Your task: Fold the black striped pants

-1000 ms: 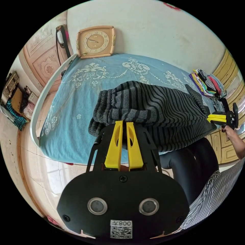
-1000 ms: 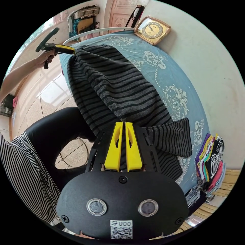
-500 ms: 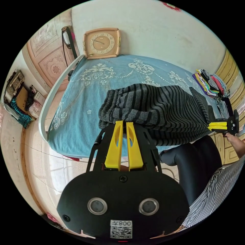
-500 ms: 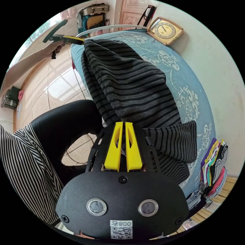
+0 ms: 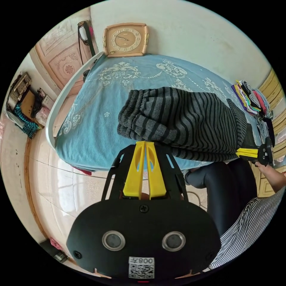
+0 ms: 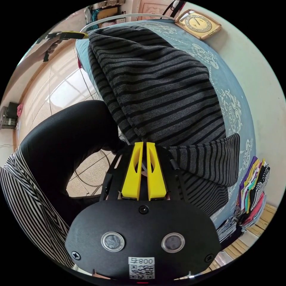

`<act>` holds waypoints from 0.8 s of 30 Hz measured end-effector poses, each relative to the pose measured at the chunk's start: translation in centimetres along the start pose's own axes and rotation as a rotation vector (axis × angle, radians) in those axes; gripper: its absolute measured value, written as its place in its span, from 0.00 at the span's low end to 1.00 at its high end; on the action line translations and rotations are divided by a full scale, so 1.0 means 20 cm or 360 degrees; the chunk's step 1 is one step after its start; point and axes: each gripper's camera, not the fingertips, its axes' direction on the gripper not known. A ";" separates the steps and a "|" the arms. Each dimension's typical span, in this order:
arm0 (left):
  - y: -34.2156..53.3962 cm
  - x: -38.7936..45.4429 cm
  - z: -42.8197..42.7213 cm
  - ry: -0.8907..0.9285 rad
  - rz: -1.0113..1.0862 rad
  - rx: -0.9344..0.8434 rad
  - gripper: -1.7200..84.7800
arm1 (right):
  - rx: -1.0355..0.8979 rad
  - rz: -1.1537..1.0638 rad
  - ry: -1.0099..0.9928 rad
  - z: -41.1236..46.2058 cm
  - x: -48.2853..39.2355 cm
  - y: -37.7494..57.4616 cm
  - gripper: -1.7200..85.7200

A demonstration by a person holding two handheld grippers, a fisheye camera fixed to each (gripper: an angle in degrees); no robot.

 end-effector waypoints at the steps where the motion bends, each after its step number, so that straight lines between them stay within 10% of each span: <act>1: 0.03 0.01 -0.03 0.0068 -0.0039 0.0066 0.02 | 0.0004 0.0006 -0.0001 0.01 0.00 0.01 0.04; 5: 0.01 0.21 -0.02 0.0417 0.0035 0.0210 0.02 | 0.0054 0.0045 -0.0031 0.05 0.05 0.06 0.04; 24: -0.17 0.81 0.48 0.0193 0.0171 -0.0175 0.02 | 0.0131 0.0097 -0.0267 0.21 0.37 0.47 0.04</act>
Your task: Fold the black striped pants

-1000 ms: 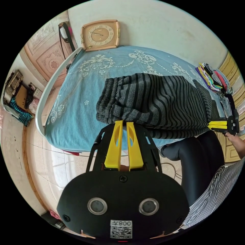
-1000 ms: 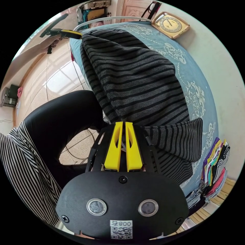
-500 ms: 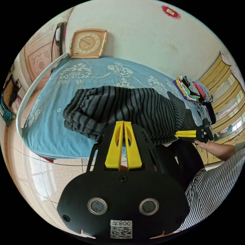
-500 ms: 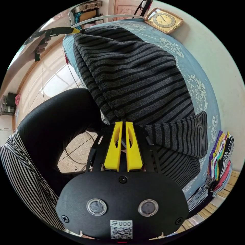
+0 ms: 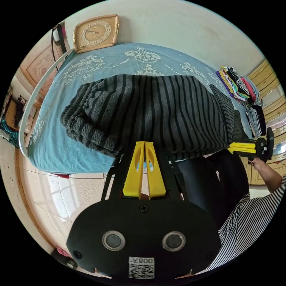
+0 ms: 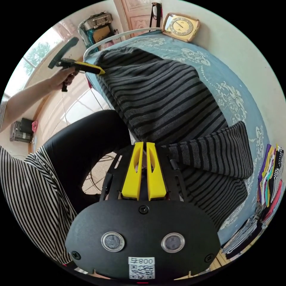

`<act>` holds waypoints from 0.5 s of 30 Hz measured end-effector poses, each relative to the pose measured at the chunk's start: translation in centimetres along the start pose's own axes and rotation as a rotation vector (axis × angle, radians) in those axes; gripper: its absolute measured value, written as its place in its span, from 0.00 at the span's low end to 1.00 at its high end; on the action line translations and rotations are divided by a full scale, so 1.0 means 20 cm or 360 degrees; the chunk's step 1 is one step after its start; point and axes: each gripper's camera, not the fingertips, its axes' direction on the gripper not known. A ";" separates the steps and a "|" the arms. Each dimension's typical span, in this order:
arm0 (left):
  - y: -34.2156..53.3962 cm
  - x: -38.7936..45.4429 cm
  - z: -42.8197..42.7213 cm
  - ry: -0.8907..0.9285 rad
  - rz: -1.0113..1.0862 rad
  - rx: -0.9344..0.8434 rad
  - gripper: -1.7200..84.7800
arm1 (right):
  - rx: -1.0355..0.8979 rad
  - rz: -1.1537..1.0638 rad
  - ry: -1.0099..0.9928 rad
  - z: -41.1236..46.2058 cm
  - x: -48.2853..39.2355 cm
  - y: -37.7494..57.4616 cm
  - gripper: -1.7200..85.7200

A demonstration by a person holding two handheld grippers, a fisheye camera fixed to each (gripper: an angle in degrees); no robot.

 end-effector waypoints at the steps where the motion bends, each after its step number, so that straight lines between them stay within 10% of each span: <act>1: -0.02 0.05 0.00 0.0030 0.0005 0.0033 0.02 | -0.0019 0.0009 0.0002 0.04 0.01 0.01 0.04; 15: -0.63 1.29 0.41 0.0698 0.0694 0.0021 0.07 | 0.0600 0.0835 -0.0719 -0.10 0.87 0.60 0.05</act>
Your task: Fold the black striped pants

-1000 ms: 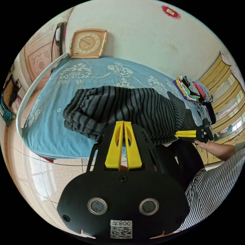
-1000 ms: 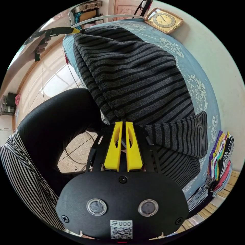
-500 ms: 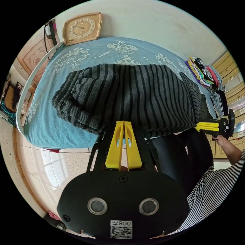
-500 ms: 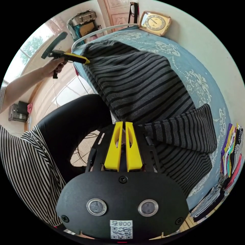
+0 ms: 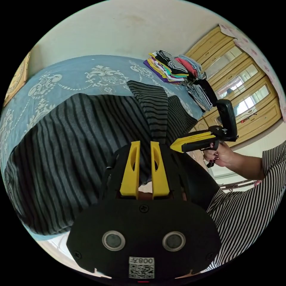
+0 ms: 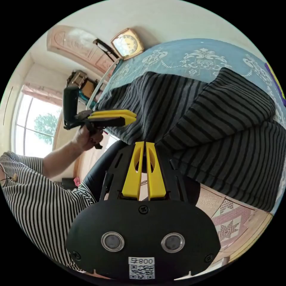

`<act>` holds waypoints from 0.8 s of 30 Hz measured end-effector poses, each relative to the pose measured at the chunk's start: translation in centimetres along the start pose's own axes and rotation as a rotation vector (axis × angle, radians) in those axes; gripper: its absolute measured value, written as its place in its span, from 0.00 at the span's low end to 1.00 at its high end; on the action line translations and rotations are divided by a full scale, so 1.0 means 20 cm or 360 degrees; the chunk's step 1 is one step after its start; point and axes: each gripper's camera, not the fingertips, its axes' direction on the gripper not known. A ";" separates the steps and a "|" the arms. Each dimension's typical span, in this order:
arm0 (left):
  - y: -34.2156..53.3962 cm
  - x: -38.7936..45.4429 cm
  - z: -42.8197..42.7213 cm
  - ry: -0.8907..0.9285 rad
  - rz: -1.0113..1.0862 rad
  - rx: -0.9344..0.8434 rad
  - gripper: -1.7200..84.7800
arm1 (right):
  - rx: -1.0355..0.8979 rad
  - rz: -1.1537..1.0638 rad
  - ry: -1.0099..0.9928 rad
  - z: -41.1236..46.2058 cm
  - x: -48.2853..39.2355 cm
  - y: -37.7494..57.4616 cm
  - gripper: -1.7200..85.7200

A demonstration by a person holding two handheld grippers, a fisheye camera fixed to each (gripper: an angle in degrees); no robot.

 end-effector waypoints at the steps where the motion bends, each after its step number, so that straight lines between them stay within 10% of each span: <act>1: -0.09 0.02 0.08 0.0022 0.0017 -0.0036 0.08 | 0.0037 0.0019 0.0020 -0.04 0.05 -0.02 0.05; 24: -0.92 0.35 0.95 0.0048 0.0073 -0.0281 0.04 | -0.0228 0.0275 0.1056 0.03 1.07 -0.74 0.10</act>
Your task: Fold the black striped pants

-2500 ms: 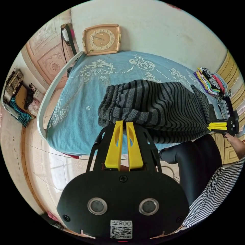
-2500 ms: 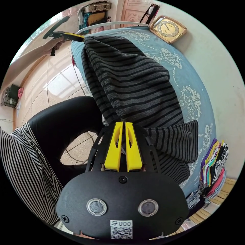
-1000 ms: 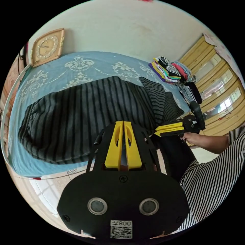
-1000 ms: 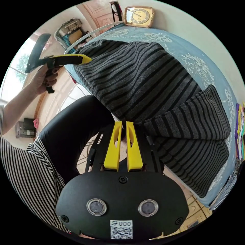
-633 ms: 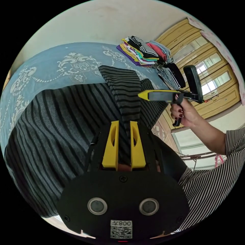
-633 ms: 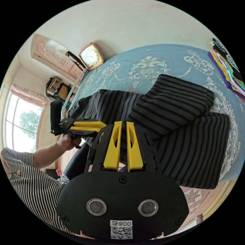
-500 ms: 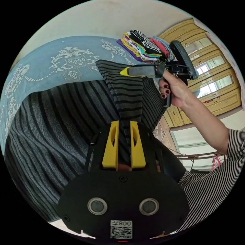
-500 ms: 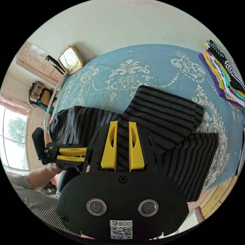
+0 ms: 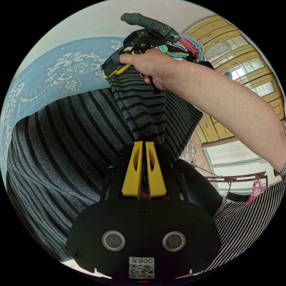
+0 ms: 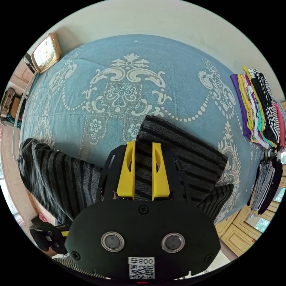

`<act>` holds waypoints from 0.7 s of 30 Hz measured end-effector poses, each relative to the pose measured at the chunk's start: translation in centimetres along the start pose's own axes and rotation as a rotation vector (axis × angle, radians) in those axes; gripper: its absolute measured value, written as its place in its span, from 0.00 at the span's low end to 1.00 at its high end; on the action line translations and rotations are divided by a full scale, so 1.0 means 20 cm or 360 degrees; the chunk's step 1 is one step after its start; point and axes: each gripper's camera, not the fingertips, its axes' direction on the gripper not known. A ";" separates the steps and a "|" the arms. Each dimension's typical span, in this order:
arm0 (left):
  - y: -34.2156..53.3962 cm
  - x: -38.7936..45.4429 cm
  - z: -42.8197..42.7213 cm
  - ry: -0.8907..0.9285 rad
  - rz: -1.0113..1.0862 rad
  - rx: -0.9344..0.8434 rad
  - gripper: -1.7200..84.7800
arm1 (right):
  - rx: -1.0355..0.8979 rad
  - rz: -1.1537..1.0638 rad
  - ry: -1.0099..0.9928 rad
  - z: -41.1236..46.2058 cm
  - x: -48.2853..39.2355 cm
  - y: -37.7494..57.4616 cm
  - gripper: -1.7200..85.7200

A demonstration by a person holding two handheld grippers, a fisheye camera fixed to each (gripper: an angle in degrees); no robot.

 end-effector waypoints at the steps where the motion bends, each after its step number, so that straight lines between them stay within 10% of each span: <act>1: -0.03 0.02 0.01 0.0002 0.0004 0.0013 0.04 | -0.0004 0.0006 0.0017 0.00 0.02 0.01 0.09; 12: -0.29 0.46 0.01 0.0083 0.0387 0.0108 0.03 | 0.0680 0.0458 -0.0980 -0.35 1.11 1.00 0.05; 21: -0.53 0.84 0.41 -0.0083 0.0676 -0.0273 0.02 | 0.0667 0.1301 -0.1212 0.15 1.79 2.14 0.05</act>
